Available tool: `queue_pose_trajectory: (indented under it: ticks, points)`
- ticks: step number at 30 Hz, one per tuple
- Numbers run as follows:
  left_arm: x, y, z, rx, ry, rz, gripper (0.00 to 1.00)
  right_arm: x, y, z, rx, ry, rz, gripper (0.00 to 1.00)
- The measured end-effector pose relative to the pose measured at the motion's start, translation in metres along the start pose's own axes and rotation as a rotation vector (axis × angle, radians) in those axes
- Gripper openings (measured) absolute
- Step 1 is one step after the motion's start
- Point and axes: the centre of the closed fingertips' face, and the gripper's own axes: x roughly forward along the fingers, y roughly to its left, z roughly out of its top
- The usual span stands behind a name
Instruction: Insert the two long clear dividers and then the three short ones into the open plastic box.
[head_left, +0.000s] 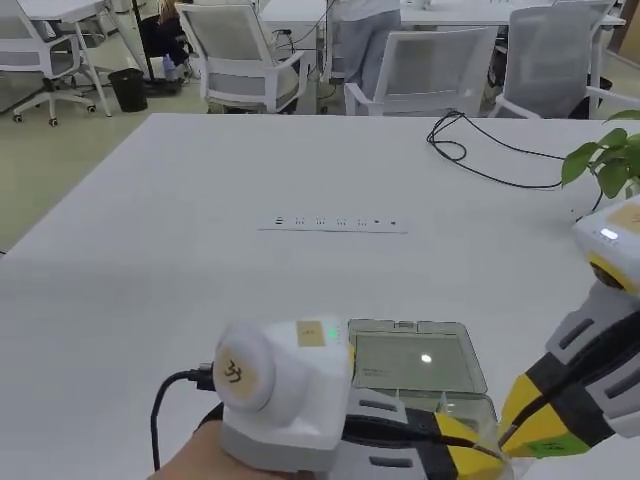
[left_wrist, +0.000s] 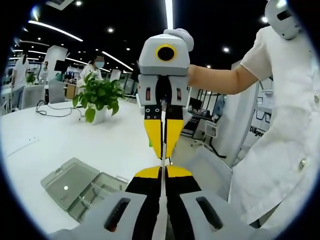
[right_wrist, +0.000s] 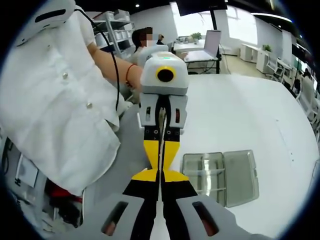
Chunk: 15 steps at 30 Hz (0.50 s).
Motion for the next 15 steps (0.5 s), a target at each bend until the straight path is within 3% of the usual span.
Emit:
queue_pose_trajectory:
  ticks: [4, 15]
  points:
    - [-0.003, 0.002, -0.003, -0.001, 0.011, 0.014, 0.03, -0.003, -0.002, -0.001, 0.001, 0.002, -0.014, 0.03]
    - [-0.023, 0.023, -0.011, -0.009, 0.024, 0.108, 0.25, -0.013, -0.014, -0.010, 0.010, 0.020, -0.074, 0.03]
